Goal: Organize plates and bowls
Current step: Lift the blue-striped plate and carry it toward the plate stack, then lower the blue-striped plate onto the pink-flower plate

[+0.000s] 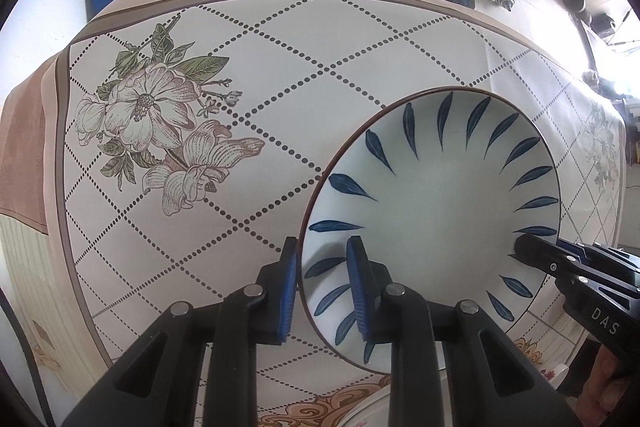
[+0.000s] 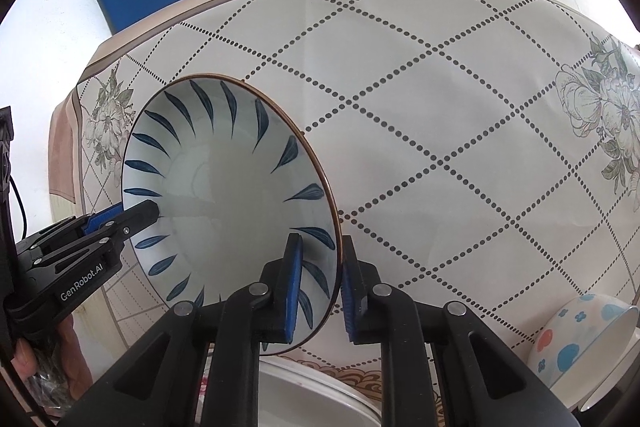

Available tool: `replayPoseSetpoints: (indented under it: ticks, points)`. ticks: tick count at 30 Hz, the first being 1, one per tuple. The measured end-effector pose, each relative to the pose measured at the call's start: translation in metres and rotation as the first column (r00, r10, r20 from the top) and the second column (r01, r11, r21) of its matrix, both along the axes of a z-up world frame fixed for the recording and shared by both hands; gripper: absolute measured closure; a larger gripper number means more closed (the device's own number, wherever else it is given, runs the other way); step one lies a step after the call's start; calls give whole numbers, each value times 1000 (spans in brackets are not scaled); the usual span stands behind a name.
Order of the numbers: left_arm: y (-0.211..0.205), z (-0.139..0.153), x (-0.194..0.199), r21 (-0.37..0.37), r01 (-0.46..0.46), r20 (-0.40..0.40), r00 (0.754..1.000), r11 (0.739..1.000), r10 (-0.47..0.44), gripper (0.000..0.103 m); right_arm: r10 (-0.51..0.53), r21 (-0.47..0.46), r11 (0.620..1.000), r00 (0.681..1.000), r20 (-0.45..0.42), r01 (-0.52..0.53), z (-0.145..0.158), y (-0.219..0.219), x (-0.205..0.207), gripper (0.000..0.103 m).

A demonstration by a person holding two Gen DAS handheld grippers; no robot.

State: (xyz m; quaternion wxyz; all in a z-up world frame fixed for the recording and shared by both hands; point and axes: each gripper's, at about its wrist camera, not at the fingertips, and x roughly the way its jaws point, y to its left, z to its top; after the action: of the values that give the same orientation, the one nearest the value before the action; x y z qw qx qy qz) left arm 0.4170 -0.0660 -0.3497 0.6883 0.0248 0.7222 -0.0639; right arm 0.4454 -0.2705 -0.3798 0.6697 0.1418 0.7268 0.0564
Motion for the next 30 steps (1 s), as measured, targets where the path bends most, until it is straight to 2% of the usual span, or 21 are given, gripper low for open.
replayPoseSetpoints:
  ticks: [7, 16, 23, 30]
  points:
    - [-2, 17, -5, 1, 12, 25, 1000, 1000, -12, 82, -14, 25, 1000, 1000, 8, 14, 9, -5, -6, 84]
    - [-3, 48, -23, -15, 36, 61, 998, 999, -35, 82, 10, 51, 999, 999, 41, -12, 43, -9, -31, 84]
    - [-2, 60, -63, -40, 46, 65, 997, 998, -43, 82, 10, 75, 997, 999, 51, -14, 57, -14, -78, 84]
    - [-8, 58, -116, -38, 64, 43, 997, 997, -62, 82, 19, 90, 996, 999, 29, -22, 55, -18, -141, 85]
